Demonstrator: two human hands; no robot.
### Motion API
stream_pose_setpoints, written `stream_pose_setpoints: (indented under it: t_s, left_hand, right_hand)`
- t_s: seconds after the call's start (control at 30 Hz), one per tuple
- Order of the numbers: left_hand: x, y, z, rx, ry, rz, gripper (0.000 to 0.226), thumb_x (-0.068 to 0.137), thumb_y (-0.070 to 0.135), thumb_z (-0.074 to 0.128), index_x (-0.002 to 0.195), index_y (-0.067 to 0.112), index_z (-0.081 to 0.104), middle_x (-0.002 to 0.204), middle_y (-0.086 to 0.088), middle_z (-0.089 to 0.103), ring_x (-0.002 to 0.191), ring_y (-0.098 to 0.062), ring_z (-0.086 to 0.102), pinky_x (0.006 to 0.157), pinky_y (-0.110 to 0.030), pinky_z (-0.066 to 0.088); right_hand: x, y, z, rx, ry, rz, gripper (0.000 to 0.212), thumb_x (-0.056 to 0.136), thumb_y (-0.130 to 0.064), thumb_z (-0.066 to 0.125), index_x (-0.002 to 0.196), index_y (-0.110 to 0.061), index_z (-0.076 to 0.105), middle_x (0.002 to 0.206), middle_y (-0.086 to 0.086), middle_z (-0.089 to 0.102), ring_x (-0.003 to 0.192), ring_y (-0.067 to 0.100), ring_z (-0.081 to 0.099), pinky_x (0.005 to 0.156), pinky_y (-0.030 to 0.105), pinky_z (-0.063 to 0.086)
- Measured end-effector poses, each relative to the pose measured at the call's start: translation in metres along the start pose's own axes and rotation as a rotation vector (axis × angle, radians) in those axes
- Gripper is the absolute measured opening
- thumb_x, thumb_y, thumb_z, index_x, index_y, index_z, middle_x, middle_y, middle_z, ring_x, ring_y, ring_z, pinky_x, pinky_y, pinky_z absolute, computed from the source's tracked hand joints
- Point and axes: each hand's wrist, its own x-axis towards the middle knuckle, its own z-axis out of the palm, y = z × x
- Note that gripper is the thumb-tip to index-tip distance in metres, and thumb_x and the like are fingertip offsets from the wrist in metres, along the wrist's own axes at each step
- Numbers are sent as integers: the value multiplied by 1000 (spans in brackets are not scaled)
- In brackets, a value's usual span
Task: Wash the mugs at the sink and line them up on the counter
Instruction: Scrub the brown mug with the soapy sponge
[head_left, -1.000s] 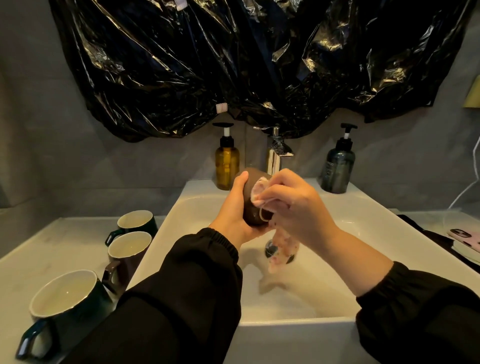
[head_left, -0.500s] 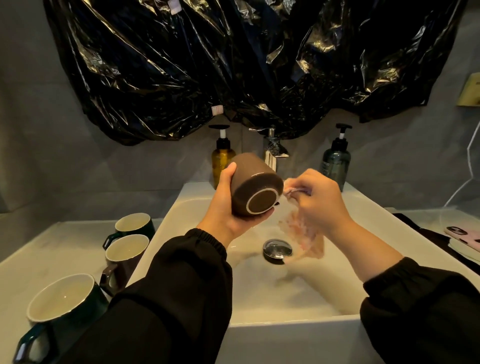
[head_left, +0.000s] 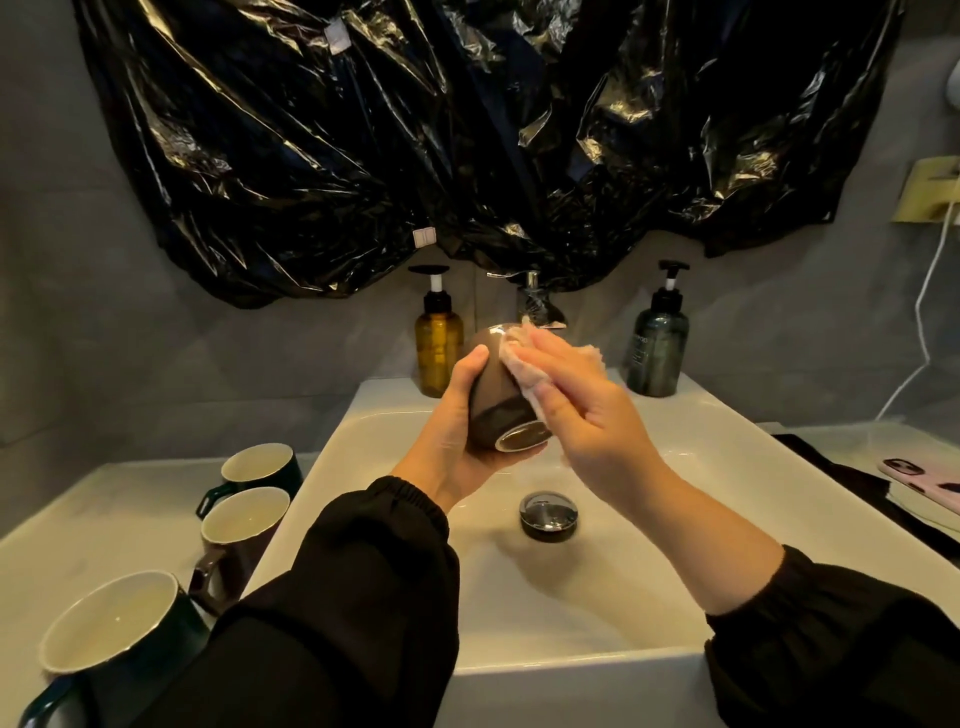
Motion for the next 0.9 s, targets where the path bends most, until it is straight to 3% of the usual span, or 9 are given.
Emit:
stream_pose_setpoints:
  t_s: [0.1,0.17,0.27,0.4,0.57,0.63,0.7,0.8,0.9]
  left_hand:
    - [-4,-4,7,27,-46,-25,61,71,52,62,117,14,57,102,-15,66,93,-30,65,81,-47,55]
    - [-5,-5,10,19,-44,-40,61,71,52,62,120,16,55,103,-15,65,92,-30,65,75,-45,56]
    - [-2,-6,7,53,-32,-43,57,76,54,59,118,16,56,104,-14,67,93,-31,66,79,-45,56]
    - [2,-6,4,222,-17,-108,54,84,65,47,112,20,57,110,-13,67,102,-31,65,86,-48,54]
    - [2,-8,14,290,92,-107,48,91,60,39,121,24,47,109,-10,63,97,-30,63,78,-48,54]
    - [2,-9,15,281,98,-107,59,85,64,45,126,23,45,112,-11,63,97,-30,64,79,-50,55]
    - [1,-10,14,288,58,-122,85,63,74,57,129,22,44,117,-12,63,100,-31,66,80,-50,56]
    - [0,-11,16,245,40,-116,107,41,71,75,131,23,43,119,-14,63,99,-32,67,74,-48,58]
    - [1,-10,14,208,60,-97,78,61,62,70,124,19,52,113,-15,65,100,-32,66,81,-48,56]
  right_hand:
    - [14,-1,-3,158,96,176,31,103,-26,39,129,-41,48,116,-27,53,104,-15,50,84,6,41]
    - [21,4,-6,280,103,322,31,103,-30,36,131,-35,48,109,-25,53,98,-6,55,75,8,46]
    - [16,7,-5,294,89,367,33,103,-32,36,133,-28,49,112,-10,58,100,8,59,70,15,51]
    - [13,12,-4,186,175,336,35,103,-31,37,136,-30,47,115,-12,56,104,7,56,78,20,53]
    - [11,16,-2,74,163,361,33,103,-30,36,134,-29,48,115,-8,56,101,7,55,68,11,46]
    - [11,15,0,66,170,361,29,103,-30,36,127,-30,51,112,-7,57,98,7,56,66,10,47]
    - [13,11,1,100,190,351,24,103,-35,35,112,-30,57,103,-6,62,92,7,60,69,14,51]
    - [19,7,-1,134,203,374,35,101,-39,37,130,-30,55,133,-3,57,117,14,55,91,26,51]
    - [19,5,-4,156,154,344,38,95,-38,53,129,-23,59,147,-9,44,129,12,46,94,25,49]
